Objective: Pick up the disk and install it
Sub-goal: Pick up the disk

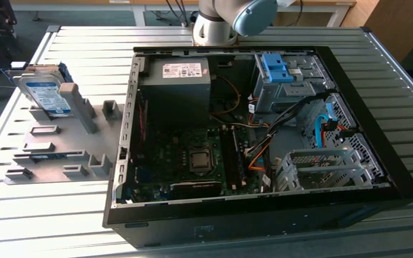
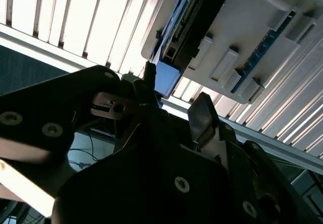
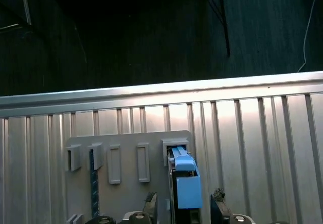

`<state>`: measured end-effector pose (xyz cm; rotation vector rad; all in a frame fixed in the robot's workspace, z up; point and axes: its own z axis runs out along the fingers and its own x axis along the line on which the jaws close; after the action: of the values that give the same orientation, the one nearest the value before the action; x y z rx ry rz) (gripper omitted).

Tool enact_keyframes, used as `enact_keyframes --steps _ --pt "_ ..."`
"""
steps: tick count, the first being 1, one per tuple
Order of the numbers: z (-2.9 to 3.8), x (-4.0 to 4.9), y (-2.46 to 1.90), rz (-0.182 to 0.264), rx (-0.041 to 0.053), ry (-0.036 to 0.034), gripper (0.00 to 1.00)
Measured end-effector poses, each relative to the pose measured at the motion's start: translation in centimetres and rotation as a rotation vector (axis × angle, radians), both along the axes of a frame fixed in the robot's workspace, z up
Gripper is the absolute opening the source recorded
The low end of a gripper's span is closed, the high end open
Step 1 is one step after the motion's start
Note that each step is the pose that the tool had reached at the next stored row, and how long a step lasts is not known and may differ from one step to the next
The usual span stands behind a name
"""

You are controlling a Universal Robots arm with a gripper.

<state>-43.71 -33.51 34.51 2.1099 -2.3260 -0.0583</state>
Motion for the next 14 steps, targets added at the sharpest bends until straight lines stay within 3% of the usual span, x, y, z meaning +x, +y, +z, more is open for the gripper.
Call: enact_keyframes --steps 6,14 --pt "-0.74 -0.13 0.01 0.067 -0.0001 0.0003 0.53" --pt "-1.47 -0.39 0.18 0.065 -0.0038 -0.0016 0.53"
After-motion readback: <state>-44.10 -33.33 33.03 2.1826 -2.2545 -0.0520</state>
